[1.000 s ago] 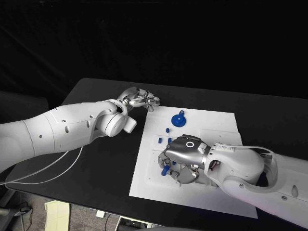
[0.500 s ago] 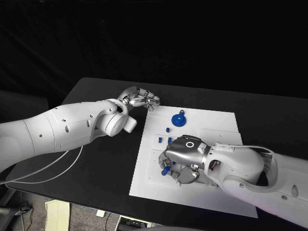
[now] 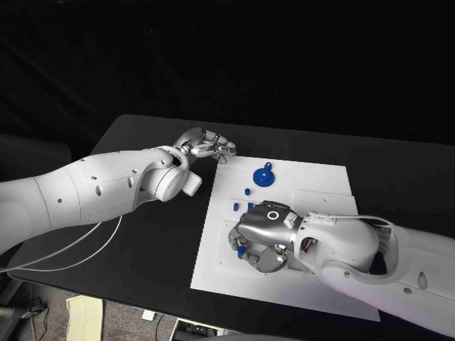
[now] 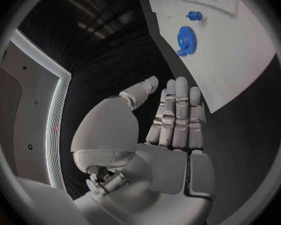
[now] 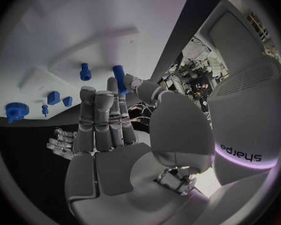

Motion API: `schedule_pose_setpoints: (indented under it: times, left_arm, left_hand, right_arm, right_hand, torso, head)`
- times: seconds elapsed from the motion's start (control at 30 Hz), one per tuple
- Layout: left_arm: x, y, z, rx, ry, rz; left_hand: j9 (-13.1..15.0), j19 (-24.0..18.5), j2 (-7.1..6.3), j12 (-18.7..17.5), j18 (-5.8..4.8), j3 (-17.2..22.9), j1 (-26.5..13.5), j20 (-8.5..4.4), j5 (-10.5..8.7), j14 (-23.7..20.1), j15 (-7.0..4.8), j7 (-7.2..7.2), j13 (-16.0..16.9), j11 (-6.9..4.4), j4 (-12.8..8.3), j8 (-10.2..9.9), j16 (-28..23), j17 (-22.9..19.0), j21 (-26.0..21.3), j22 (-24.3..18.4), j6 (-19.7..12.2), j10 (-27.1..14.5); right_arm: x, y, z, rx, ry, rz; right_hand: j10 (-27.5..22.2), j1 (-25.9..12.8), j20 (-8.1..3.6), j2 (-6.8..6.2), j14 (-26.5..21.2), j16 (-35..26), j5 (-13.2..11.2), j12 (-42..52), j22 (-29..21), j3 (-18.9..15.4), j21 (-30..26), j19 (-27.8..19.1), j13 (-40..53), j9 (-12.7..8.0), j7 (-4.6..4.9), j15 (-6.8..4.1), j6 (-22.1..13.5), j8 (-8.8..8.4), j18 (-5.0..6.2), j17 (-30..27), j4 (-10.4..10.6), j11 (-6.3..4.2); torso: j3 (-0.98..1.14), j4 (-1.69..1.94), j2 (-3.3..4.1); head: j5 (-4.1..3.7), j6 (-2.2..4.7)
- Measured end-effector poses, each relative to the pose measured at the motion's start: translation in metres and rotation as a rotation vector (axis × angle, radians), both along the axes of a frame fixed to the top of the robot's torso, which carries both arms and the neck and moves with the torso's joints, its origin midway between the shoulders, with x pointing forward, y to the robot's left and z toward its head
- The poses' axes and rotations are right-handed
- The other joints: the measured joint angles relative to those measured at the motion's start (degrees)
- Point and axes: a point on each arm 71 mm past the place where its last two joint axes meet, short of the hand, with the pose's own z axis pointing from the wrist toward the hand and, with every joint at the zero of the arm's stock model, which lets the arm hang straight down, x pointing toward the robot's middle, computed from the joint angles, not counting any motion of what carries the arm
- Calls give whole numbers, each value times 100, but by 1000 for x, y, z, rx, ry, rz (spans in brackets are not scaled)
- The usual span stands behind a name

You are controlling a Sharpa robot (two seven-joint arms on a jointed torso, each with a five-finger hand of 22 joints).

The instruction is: Assemble the parts on the task board

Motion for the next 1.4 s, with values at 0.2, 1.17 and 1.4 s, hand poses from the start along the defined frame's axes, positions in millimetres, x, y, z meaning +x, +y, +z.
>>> schedule_pose_setpoints:
  times: [0.2,1.17,1.4]
  left_arm:
    - [0,0,0,0,0,0]
    - [0,2,0,1,1,3]
    - [0,2,0,1,1,3]
  left_hand:
    - [-5,0,0,0,0,0,0,0,0,0,0,0,0,0,0,0,0,6,0,0,0,0]
    - [-4,0,0,0,0,0,0,0,0,0,0,0,4,0,0,0,0,15,0,9,0,0]
    - [-4,0,0,0,0,0,0,0,0,0,0,0,3,0,0,0,0,18,0,8,0,0]
  right_arm:
    - [0,0,-1,0,5,-2]
    - [3,-12,-4,53,11,-55]
    - [2,-22,2,88,6,-73]
  right_hand:
    - [1,-133,0,50,-4,0,401,-42,1,-51,0,0,14,1,7,-1,-8,-3,-5,10,-146,0]
    - [-769,-993,73,-247,-233,-115,1228,-274,8,-1726,-58,-217,-152,-150,288,191,-596,-411,66,-93,-345,297]
    - [-769,-993,80,-247,-233,-116,1243,-273,8,-1732,-58,-225,-155,-150,287,191,-598,-411,65,-98,-338,297]
  torso:
    - [-1,1,0]
    - [2,-3,-1]
    - [2,-3,-1]
  head:
    - [0,-8]
    - [-4,11]
    - [-18,26]
